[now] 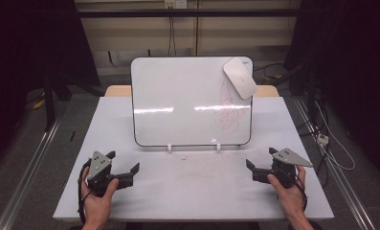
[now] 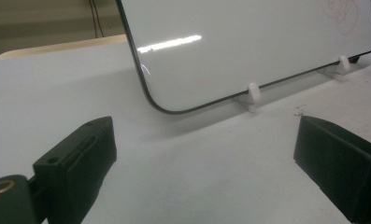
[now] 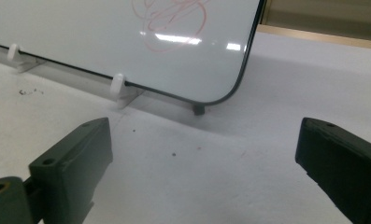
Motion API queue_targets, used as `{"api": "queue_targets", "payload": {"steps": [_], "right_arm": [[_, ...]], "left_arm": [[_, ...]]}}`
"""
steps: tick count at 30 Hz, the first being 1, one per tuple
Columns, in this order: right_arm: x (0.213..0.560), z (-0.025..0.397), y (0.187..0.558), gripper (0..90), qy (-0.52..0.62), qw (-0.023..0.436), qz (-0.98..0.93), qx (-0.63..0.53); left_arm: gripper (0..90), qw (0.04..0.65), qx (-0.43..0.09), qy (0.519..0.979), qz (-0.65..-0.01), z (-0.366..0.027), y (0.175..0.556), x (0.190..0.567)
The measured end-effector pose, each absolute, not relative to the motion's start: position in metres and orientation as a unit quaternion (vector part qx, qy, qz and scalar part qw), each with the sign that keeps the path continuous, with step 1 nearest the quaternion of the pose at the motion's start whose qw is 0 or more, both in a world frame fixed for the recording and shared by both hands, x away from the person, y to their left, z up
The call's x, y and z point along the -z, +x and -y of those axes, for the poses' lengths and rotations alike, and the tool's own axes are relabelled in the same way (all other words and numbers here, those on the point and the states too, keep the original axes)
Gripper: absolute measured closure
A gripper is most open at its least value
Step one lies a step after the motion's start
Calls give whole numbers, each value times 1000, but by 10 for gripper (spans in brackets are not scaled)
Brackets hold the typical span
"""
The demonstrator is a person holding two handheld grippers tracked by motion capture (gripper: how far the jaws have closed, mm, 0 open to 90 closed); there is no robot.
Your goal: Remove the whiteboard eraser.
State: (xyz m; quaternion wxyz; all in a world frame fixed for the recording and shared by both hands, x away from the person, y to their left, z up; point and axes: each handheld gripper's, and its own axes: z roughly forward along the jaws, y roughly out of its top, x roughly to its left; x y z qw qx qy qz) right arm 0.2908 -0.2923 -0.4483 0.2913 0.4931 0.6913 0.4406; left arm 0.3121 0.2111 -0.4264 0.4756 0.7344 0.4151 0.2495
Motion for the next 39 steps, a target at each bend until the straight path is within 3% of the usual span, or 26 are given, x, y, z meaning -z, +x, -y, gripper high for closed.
{"api": "queue_targets", "payload": {"steps": [13, 21, 33, 39], "right_arm": [[446, 289, 293, 50, 492, 301, -692, -433], [443, 285, 297, 88, 494, 263, -699, -447], [419, 277, 321, 109, 479, 263, -719, -430], [405, 268, 336, 78, 465, 308, -707, -436]], "left_arm": [[58, 468, -250, 737, -420, -213, 310, 427], [58, 462, -248, 742, -417, -211, 312, 428], [58, 462, -243, 746, -413, -213, 313, 431], [58, 461, -241, 748, -413, -214, 314, 431]]}}
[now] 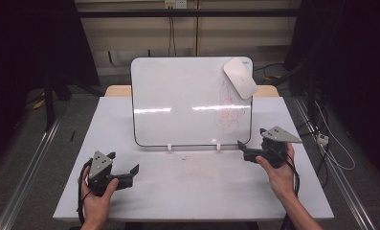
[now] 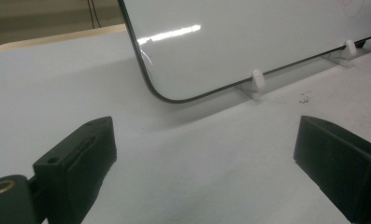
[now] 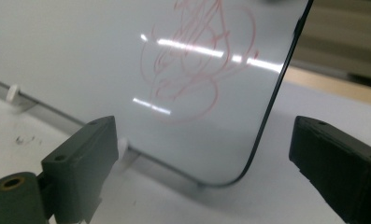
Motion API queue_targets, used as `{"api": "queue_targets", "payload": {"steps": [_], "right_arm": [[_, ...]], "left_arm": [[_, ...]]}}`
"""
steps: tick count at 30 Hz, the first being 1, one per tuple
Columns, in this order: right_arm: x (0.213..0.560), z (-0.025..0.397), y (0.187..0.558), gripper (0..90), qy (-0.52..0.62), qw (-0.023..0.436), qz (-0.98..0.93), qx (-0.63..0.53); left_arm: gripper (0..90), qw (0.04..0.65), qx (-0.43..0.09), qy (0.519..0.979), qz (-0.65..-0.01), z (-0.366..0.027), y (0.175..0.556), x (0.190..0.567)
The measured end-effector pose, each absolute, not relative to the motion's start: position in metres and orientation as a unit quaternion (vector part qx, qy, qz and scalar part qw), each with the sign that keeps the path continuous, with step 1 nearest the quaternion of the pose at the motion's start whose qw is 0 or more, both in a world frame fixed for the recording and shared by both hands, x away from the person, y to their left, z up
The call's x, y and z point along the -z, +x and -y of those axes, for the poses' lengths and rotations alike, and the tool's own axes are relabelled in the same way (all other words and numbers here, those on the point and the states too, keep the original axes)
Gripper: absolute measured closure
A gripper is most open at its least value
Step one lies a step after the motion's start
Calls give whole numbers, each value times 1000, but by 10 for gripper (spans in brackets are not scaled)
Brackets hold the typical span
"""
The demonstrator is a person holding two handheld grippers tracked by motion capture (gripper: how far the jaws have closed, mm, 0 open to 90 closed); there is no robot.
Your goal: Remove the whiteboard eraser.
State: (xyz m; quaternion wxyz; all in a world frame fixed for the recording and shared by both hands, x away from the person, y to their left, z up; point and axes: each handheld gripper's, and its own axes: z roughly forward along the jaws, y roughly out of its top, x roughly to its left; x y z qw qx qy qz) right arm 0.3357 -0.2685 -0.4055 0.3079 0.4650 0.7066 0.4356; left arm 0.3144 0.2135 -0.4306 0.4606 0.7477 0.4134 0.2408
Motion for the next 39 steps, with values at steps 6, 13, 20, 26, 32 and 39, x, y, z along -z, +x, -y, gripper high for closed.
{"api": "queue_targets", "payload": {"steps": [6, 13, 20, 26, 32, 39], "right_arm": [[388, 268, 354, 68, 475, 326, -711, -404], [369, 271, 373, 34, 461, 325, -713, -417], [344, 267, 391, 46, 451, 319, -726, -410], [327, 260, 402, 84, 426, 370, -726, -392], [314, 254, 427, 96, 422, 372, -737, -374], [301, 253, 451, 163, 411, 402, -736, -357]], "left_arm": [[58, 462, -242, 746, -413, -212, 312, 428], [59, 457, -243, 750, -412, -211, 313, 430], [59, 462, -241, 750, -408, -212, 313, 429], [58, 461, -241, 751, -407, -212, 313, 430], [58, 461, -241, 752, -404, -213, 313, 429], [58, 461, -237, 752, -407, -214, 313, 430]]}}
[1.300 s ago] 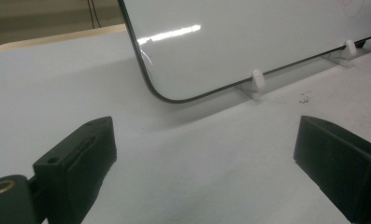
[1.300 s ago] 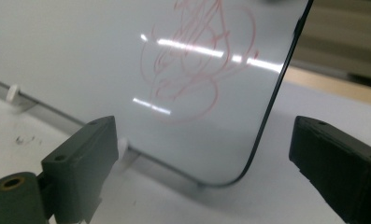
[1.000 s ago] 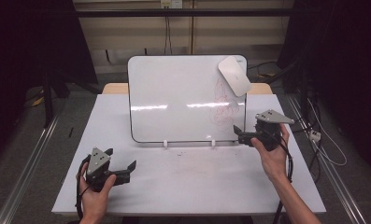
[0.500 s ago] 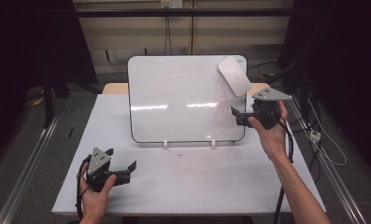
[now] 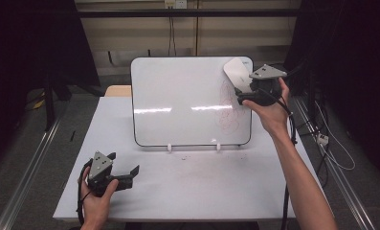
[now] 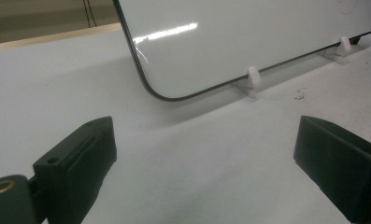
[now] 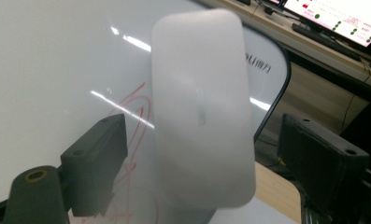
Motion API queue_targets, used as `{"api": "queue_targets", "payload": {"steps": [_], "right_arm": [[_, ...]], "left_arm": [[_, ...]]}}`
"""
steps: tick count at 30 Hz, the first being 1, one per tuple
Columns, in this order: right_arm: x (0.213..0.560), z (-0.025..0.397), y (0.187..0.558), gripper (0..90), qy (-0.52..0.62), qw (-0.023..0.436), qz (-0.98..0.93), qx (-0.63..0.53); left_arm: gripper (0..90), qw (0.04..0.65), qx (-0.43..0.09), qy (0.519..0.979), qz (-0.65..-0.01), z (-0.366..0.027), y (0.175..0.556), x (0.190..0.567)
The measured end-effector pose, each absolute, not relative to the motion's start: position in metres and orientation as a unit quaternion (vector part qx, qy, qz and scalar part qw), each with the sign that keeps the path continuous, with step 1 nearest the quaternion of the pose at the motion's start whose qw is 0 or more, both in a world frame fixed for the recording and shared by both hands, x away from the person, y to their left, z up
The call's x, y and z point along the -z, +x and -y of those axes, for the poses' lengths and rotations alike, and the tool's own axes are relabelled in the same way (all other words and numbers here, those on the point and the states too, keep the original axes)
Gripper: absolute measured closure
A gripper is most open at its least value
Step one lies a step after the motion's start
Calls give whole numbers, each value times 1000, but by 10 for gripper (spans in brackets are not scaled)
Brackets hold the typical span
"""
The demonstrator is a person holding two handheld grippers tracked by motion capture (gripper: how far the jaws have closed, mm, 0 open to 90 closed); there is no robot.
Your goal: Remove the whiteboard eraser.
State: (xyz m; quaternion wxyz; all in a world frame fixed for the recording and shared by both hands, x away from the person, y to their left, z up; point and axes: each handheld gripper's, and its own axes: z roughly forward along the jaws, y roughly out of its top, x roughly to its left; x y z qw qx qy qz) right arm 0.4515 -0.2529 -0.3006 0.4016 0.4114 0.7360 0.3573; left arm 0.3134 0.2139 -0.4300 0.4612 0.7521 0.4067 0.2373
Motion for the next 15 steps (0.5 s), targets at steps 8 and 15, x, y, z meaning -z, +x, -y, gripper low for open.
{"api": "queue_targets", "payload": {"steps": [8, 15], "right_arm": [[300, 241, 473, 209, 398, 408, -750, -337], [305, 236, 483, 258, 397, 417, -756, -312]], "left_arm": [[59, 458, -235, 756, -405, -214, 314, 431], [59, 459, -233, 751, -413, -215, 314, 431]]}}
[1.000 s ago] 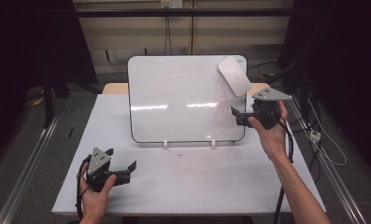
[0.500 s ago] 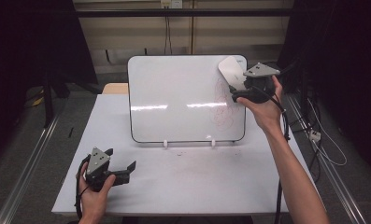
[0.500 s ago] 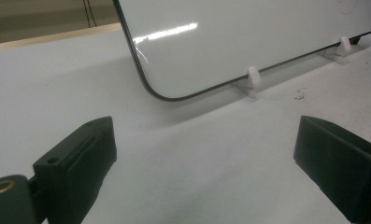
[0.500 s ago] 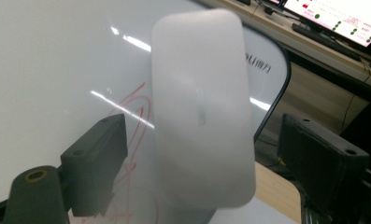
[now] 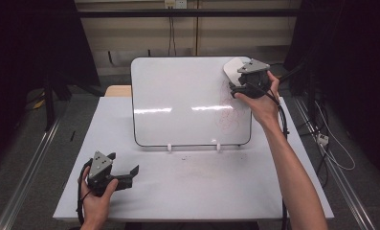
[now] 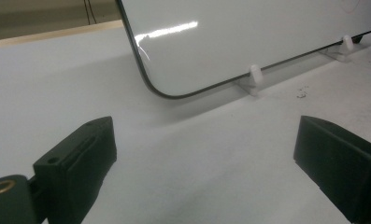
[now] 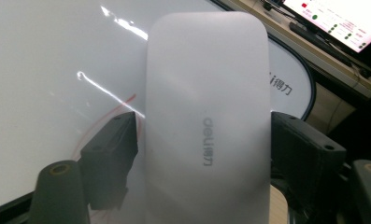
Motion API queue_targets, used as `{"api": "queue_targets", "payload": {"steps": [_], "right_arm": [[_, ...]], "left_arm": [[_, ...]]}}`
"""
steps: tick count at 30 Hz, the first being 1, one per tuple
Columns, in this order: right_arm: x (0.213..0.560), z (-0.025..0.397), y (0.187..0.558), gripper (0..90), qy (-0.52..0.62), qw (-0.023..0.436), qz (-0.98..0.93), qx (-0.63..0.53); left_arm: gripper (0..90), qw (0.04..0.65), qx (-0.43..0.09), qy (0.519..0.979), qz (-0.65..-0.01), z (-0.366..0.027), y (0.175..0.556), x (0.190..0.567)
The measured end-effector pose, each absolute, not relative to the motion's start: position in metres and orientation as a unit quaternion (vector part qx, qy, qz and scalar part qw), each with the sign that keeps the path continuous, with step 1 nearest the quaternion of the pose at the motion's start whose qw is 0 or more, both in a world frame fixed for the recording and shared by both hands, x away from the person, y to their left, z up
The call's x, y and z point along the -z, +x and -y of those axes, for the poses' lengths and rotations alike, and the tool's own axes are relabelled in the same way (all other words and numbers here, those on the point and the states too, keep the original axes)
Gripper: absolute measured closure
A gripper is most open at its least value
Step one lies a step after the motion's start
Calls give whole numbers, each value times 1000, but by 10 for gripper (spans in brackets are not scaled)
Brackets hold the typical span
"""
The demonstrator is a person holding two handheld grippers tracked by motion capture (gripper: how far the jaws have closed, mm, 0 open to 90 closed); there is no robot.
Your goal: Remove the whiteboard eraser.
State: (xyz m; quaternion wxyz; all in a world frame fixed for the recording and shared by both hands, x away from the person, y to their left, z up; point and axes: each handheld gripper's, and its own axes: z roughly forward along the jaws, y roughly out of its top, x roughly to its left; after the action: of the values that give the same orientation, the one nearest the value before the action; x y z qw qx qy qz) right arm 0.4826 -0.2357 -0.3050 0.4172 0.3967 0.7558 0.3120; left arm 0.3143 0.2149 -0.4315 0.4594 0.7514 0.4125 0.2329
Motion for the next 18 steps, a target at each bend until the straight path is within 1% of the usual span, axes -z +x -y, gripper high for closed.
{"api": "queue_targets", "payload": {"steps": [7, 9, 11, 15, 18], "right_arm": [[307, 236, 488, 271, 403, 416, -756, -303], [309, 236, 490, 299, 405, 416, -757, -299], [310, 236, 490, 308, 404, 415, -758, -299], [310, 233, 489, 313, 409, 419, -755, -296], [309, 234, 490, 314, 412, 413, -756, -297]], "left_arm": [[59, 459, -233, 752, -413, -214, 315, 432], [59, 456, -233, 754, -412, -212, 316, 433], [59, 457, -231, 758, -405, -209, 317, 433], [61, 456, -233, 760, -400, -206, 317, 433], [60, 455, -233, 758, -405, -207, 317, 433]]}}
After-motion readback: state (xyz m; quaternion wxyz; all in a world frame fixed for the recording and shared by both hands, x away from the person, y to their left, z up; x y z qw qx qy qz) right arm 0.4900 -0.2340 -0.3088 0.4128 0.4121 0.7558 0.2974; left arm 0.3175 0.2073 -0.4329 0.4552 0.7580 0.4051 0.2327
